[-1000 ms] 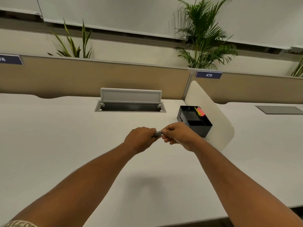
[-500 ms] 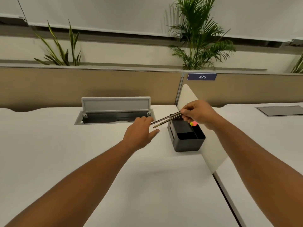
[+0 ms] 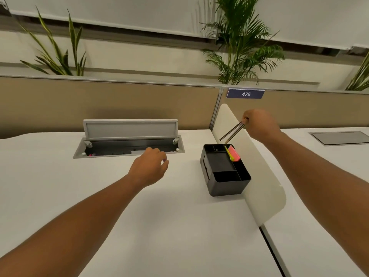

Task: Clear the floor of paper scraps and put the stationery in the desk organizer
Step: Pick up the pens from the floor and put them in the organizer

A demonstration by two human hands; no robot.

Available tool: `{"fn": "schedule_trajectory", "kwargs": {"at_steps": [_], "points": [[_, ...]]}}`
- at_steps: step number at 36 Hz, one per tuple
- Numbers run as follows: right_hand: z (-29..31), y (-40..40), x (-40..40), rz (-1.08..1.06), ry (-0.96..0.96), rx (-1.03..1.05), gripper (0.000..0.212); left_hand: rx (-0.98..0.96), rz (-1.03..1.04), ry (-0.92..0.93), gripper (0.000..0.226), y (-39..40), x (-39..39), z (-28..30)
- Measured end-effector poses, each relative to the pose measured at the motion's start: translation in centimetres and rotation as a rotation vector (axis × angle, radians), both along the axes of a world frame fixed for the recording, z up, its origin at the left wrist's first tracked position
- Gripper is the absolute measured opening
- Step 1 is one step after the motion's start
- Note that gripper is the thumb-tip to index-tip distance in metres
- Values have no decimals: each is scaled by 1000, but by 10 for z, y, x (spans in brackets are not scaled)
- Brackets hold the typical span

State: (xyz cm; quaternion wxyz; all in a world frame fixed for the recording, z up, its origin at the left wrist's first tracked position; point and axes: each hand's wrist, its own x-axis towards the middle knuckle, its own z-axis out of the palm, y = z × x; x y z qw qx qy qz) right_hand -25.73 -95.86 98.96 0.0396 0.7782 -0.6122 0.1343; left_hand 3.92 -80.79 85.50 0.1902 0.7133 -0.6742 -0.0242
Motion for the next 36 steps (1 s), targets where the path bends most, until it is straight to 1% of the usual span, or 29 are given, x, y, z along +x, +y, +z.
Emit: {"fn": "schedule_trajectory", "kwargs": {"at_steps": [3, 7, 14, 19, 23, 29, 36], "points": [[-4, -12, 9, 21, 59, 12, 19, -3, -5, -1, 29, -9, 4, -3], [-10, -33, 20, -1, 106, 61, 19, -11, -8, -3, 28, -21, 10, -8], [-28, -66, 29, -55, 256, 166, 23, 29, 33, 65, 26, -30, 22, -23], [-39, -84, 33, -41, 372, 187, 21, 45, 30, 63, 26, -26, 32, -35], [-46, -95, 40, -36, 428, 189, 20, 49, 69, 75, 26, -27, 41, -38], [-60, -103, 47, -57, 440, 207, 19, 57, 89, 101, 27, -30, 47, -41], [-85, -95, 50, -29, 291, 276, 20, 44, 75, 108, 26, -32, 39, -37]]}}
